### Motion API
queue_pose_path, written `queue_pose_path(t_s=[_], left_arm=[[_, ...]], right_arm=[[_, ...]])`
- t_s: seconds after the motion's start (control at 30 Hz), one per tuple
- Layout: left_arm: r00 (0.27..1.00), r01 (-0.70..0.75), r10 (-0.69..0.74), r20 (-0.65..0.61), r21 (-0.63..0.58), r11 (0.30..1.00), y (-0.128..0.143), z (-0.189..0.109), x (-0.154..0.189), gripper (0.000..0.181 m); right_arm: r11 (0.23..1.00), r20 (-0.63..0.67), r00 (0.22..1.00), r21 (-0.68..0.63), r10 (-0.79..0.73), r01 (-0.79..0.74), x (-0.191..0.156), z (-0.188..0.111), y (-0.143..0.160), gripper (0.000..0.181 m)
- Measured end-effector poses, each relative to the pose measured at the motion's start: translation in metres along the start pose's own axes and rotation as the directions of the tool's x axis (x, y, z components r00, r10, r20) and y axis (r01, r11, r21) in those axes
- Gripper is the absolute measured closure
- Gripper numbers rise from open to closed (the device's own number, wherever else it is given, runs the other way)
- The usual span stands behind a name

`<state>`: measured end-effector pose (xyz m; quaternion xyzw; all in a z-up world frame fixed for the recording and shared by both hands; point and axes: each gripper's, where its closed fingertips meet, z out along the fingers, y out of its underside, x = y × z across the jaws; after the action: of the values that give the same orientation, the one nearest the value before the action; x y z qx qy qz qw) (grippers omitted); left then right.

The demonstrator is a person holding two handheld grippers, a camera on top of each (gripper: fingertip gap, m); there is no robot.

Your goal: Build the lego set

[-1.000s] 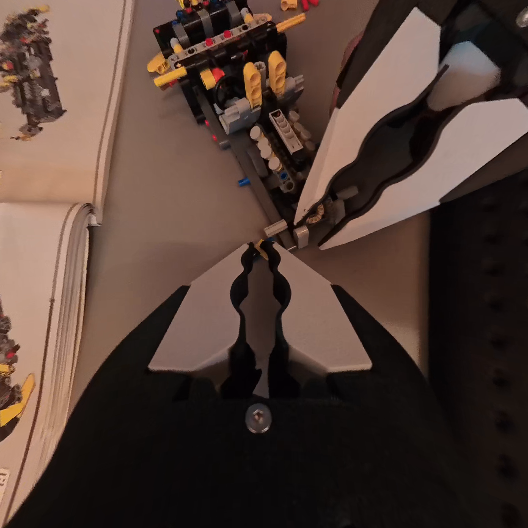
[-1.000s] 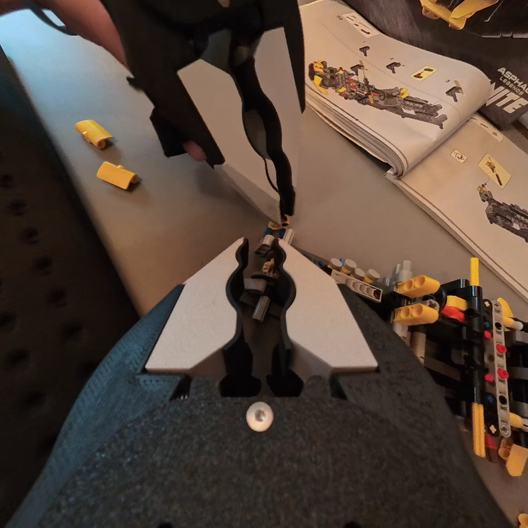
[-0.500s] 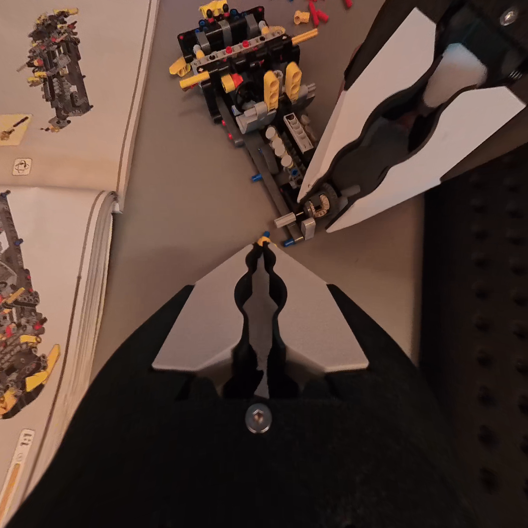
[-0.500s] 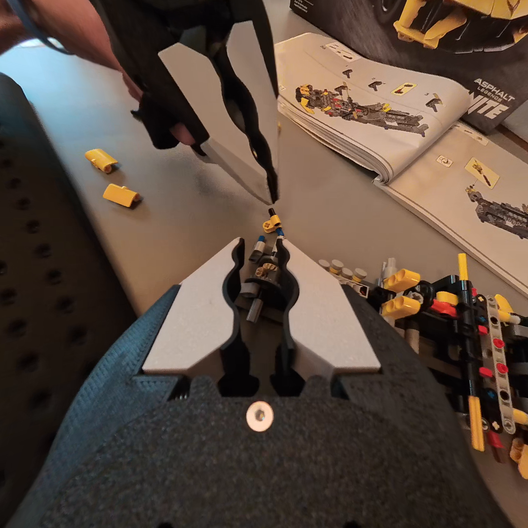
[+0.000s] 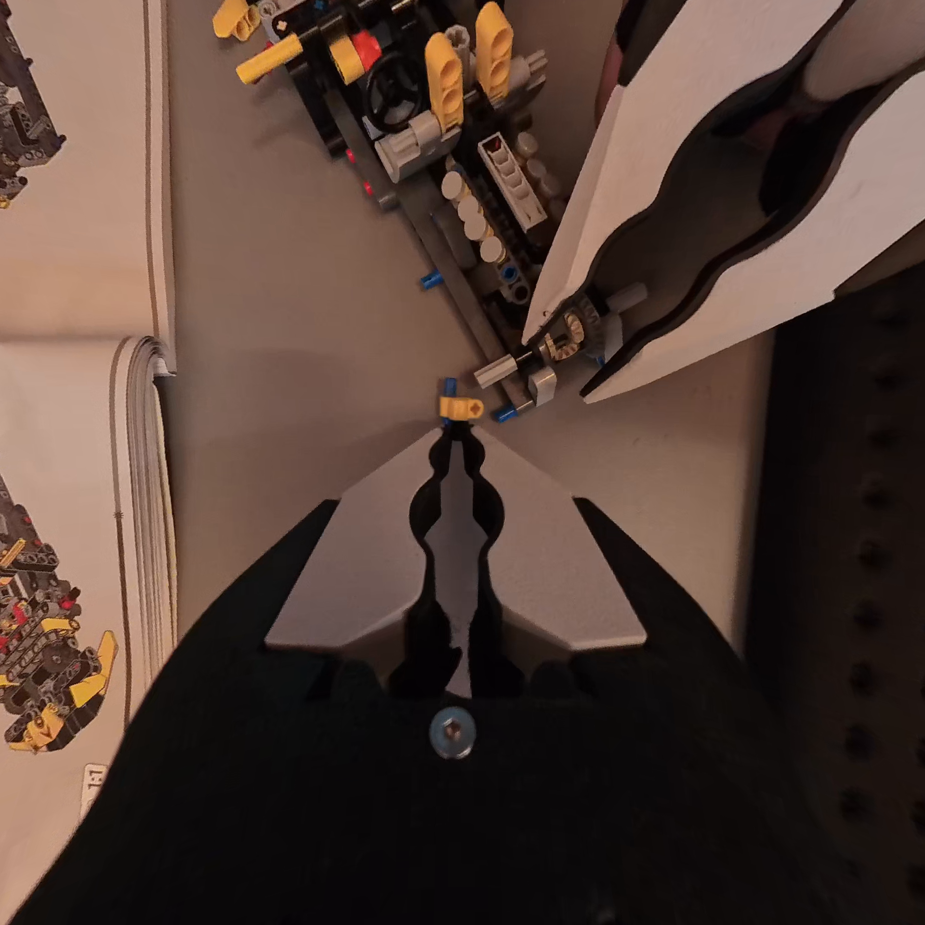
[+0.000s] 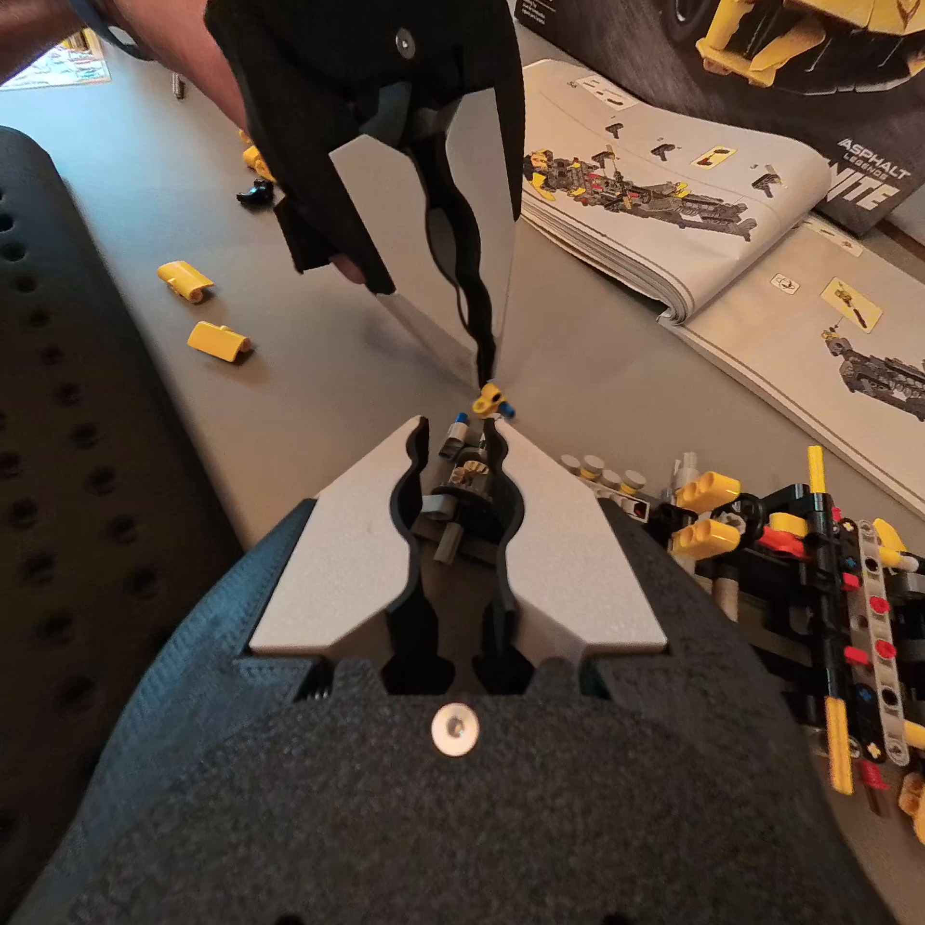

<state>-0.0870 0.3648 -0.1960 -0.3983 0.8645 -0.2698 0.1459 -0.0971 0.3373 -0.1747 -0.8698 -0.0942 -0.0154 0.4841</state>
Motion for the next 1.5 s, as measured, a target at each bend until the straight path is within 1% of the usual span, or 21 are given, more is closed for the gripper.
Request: queue_pose_path(t_s=[0.03,0.17,0.27,0.33,0.43,0.47,0.53,0.6,0.7,0.83,0.97,1.0,1.07,1.1,1.17,1.23,1.27,1.33,1.4,1.47,1.5], left_arm=[[1.0,0.0,0.0,0.004,-0.003,1.0,0.001,0.0,-0.001,0.177],[0.998,0.03,-0.032,0.052,0.039,0.999,0.004,-0.003,-0.013,0.181],[0.993,0.104,-0.111,0.035,0.162,0.981,-0.001,-0.012,-0.018,0.181],[0.985,0.161,-0.17,0.011,0.272,0.949,-0.009,-0.021,-0.019,0.181],[0.974,0.208,-0.226,0.016,0.329,0.921,-0.011,-0.03,-0.023,0.181],[0.971,0.22,-0.239,0.017,0.324,0.92,-0.011,-0.03,-0.024,0.181],[0.972,0.215,-0.235,0.033,0.292,0.932,-0.013,-0.026,-0.024,0.17],[0.979,0.146,-0.172,0.113,0.206,0.968,-0.006,-0.016,-0.029,0.159],[0.984,0.074,-0.09,0.157,0.109,0.991,-0.001,-0.001,-0.033,0.159],[0.986,0.125,-0.135,0.098,0.106,0.986,-0.008,0.011,-0.034,0.161],[0.984,0.123,-0.134,0.117,0.1,0.987,-0.005,0.011,-0.037,0.166],[0.984,0.129,-0.142,0.108,0.125,0.984,-0.006,0.008,-0.036,0.166],[0.98,0.187,-0.197,0.018,0.242,0.952,-0.017,-0.002,-0.028,0.166],[0.972,0.234,-0.226,-0.064,0.321,0.918,-0.027,-0.011,-0.021,0.166],[0.926,0.357,-0.23,-0.298,0.499,0.79,-0.055,-0.041,-0.002,0.166],[0.84,0.485,-0.168,-0.515,0.575,0.659,-0.074,-0.072,0.015,0.166],[0.806,0.529,-0.15,-0.573,0.583,0.616,-0.077,-0.082,0.017,0.166],[0.73,0.603,-0.115,-0.674,0.555,0.574,-0.078,-0.093,0.022,0.165],[0.649,0.667,-0.108,-0.754,0.494,0.557,-0.079,-0.098,0.025,0.165],[0.604,0.702,-0.126,-0.787,0.451,0.552,-0.078,-0.096,0.025,0.165],[0.589,0.709,-0.133,-0.797,0.431,0.558,-0.076,-0.094,0.025,0.166]], right_arm=[[1.0,0.0,1.0,-0.001,-0.001,0.001,0.0,0.0,0.0,0.159],[1.0,-0.003,1.0,0.001,0.003,-0.003,0.001,0.0,0.0,0.159],[1.0,-0.003,1.0,0.005,0.013,-0.013,0.002,-0.001,0.0,0.159],[1.0,-0.008,1.0,0.009,0.021,-0.021,0.003,-0.001,-0.001,0.159],[0.999,-0.019,0.999,0.023,0.043,-0.042,0.007,-0.002,-0.002,0.159],[0.998,-0.014,0.999,0.028,0.047,-0.047,0.007,-0.003,-0.003,0.159],[0.999,-0.013,0.999,0.023,0.047,-0.047,0.007,-0.002,-0.002,0.159],[0.999,-0.019,0.999,0.018,0.036,-0.035,0.006,-0.002,-0.002,0.159],[1.0,-0.025,0.999,0.019,0.025,-0.024,0.006,-0.002,-0.002,0.159],[0.999,-0.016,0.999,0.022,0.035,-0.034,0.006,-0.003,-0.002,0.159],[0.999,-0.012,0.999,0.029,0.043,-0.042,0.006,-0.004,-0.003,0.159],[0.999,-0.013,0.999,0.032,0.044,-0.043,0.007,-0.004,-0.003,0.159],[0.997,-0.024,0.999,0.057,0.046,-0.044,0.008,-0.007,-0.007,0.159],[0.996,-0.038,0.998,0.08,0.048,-0.045,0.011,-0.009,-0.01,0.159],[0.987,-0.042,0.998,0.151,0.054,-0.047,0.015,-0.016,-0.019,0.159],[0.971,-0.025,1.0,0.237,-0.017,0.022,0.018,-0.027,-0.033,0.158],[0.955,-0.016,0.997,0.284,-0.08,0.082,0.018,-0.033,-0.04,0.157],[0.907,0.002,0.973,0.363,-0.229,0.213,0.013,-0.047,-0.053,0.154],[0.861,-0.005,0.939,0.396,-0.345,0.319,0.011,-0.056,-0.063,0.161],[0.833,0.016,0.898,0.383,-0.439,0.4,0.01,-0.054,-0.065,0.169],[0.832,0.032,0.89,0.373,-0.454,0.411,0.013,-0.05,-0.064,0.168]])
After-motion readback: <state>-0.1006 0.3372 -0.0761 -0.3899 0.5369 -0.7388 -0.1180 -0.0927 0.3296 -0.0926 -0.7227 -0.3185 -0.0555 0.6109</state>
